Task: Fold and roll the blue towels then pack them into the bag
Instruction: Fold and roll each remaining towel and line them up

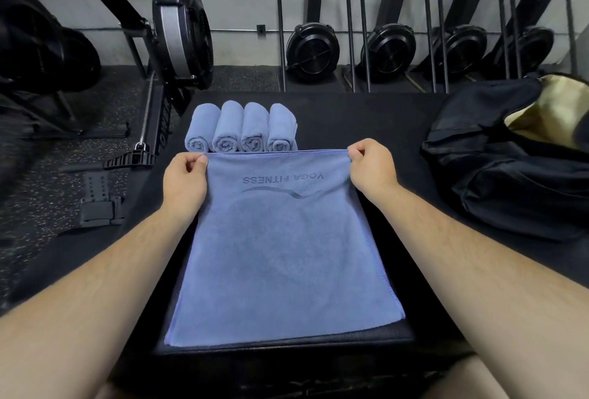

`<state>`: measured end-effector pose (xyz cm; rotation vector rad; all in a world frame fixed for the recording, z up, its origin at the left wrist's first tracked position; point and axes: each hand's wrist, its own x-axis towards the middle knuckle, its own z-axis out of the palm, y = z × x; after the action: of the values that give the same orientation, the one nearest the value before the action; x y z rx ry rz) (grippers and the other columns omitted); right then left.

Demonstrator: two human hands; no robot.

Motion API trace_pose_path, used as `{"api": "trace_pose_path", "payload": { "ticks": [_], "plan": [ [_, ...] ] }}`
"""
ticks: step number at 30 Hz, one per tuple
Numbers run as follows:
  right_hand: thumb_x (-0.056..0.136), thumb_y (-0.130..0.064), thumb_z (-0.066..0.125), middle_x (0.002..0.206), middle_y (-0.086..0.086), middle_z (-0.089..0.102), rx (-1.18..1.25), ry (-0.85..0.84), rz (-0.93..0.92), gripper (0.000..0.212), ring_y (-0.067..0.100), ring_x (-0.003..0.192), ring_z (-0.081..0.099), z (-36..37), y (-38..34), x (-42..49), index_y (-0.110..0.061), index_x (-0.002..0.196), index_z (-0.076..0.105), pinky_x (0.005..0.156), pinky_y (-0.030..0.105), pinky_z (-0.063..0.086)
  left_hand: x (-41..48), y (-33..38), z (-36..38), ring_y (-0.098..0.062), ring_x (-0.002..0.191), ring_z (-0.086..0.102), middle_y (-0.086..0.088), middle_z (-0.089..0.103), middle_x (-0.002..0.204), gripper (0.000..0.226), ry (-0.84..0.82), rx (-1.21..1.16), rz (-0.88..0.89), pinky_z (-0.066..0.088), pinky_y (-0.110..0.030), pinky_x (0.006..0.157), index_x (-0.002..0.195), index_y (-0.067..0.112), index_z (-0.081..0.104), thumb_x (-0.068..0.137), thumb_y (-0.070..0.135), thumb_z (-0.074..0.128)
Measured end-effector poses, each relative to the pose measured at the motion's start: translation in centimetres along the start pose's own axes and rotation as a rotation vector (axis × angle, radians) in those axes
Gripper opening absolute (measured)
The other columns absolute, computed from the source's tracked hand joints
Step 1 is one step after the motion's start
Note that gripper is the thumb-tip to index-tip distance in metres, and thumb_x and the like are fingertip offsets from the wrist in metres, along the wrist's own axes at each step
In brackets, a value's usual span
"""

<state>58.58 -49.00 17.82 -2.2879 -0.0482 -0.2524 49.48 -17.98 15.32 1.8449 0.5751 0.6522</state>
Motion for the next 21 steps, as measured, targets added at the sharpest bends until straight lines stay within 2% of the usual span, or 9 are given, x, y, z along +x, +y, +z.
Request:
{"api": "trace_pose_path", "payload": {
  "ticks": [1,2,3,6,10,13,15,18,21],
  "plan": [
    [0.09,0.002,0.042,0.098,0.019,0.066,0.008,0.004,-0.011,0.018,0.043,0.109,0.05,-0.8,-0.4,-0.3,0.006,0.094,0.059,0.075,0.05,0.053,0.0,0.5,-0.5,-0.001,0.08,0.056,0.011,0.062,0.091,0.014,0.002,0.001,-0.005,0.039,-0.012,0.068,0.105,0.016,0.065,0.102,0.025,0.055],
    [0.094,0.0,0.045,0.104,0.015,0.067,0.016,0.002,-0.029,0.018,0.033,0.089,0.061,-1.6,-0.9,-0.7,0.004,0.098,0.062,0.082,0.047,0.053,0.0,1.1,-0.9,-0.003,0.08,0.055,0.008,0.063,0.093,0.015,0.001,0.0,-0.009,0.04,-0.014,0.069,0.105,0.015,0.066,0.102,0.025,0.055],
    [0.096,-0.003,0.048,0.105,0.013,0.068,0.024,-0.002,-0.051,0.017,0.031,0.096,0.062,-2.3,-1.3,-0.9,0.002,0.101,0.064,0.084,0.045,0.053,0.0,1.8,-1.4,-0.003,0.079,0.055,0.005,0.064,0.095,0.017,0.0,0.0,-0.009,0.041,-0.016,0.069,0.106,0.013,0.066,0.102,0.024,0.054],
    [0.1,-0.012,0.054,0.106,0.001,0.067,0.015,-0.035,-0.102,0.018,0.019,0.1,0.063,-4.4,-2.6,-1.3,-0.011,0.112,0.068,0.081,0.028,0.046,-0.4,4.4,-3.1,-0.003,0.077,0.054,0.003,0.064,0.095,0.017,0.007,0.031,0.007,0.042,-0.018,0.068,0.106,0.011,0.067,0.102,0.021,0.054],
    [0.101,-0.011,0.052,0.103,-0.001,0.067,-0.085,-0.095,-0.186,0.02,0.017,0.094,0.06,-7.5,-5.2,-2.2,-0.013,0.108,0.071,0.08,0.03,0.047,-1.6,8.1,-5.7,-0.004,0.071,0.052,0.007,0.059,0.085,0.013,0.028,0.072,0.055,0.039,-0.018,0.062,0.101,0.012,0.065,0.102,0.015,0.053],
    [0.1,-0.011,0.052,0.1,0.001,0.068,-0.068,-0.054,-0.236,0.018,0.019,0.092,0.061,-9.8,-7.5,-3.1,-0.013,0.099,0.07,0.076,0.032,0.047,-2.6,10.8,-7.4,-0.009,0.067,0.055,0.002,0.061,0.082,0.014,0.044,0.05,0.064,0.041,-0.022,0.06,0.103,0.009,0.064,0.101,0.011,0.051],
    [0.1,-0.012,0.053,0.098,-0.001,0.067,-0.042,-0.012,-0.259,0.016,0.018,0.091,0.059,-11.4,-9.0,-3.8,-0.012,0.096,0.068,0.075,0.03,0.043,-3.2,12.6,-8.3,-0.013,0.062,0.059,-0.003,0.066,0.073,0.015,0.044,-0.009,0.039,0.044,-0.026,0.058,0.106,0.008,0.061,0.102,0.01,0.047],
    [0.098,-0.013,0.057,0.088,-0.005,0.065,-0.017,0.038,-0.285,0.013,0.014,0.083,0.058,-13.7,-11.1,-5.0,-0.011,0.093,0.068,0.067,0.028,0.04,-3.8,15.3,-9.9,-0.016,0.066,0.067,-0.003,0.07,0.063,0.012,-0.008,-0.151,0.018,0.056,-0.03,0.07,0.108,0.007,0.059,0.102,0.008,0.048],
    [0.09,-0.013,0.069,0.074,-0.003,0.071,0.008,0.038,-0.294,0.008,0.013,0.077,0.065,-16.2,-12.8,-6.2,-0.015,0.082,0.071,0.065,0.024,0.047,-4.4,17.4,-11.9,-0.021,0.072,0.07,0.003,0.072,0.061,0.003,-0.06,-0.233,0.06,0.059,-0.04,0.087,0.096,0.01,0.064,0.096,0.008,0.062]
  ]
}}
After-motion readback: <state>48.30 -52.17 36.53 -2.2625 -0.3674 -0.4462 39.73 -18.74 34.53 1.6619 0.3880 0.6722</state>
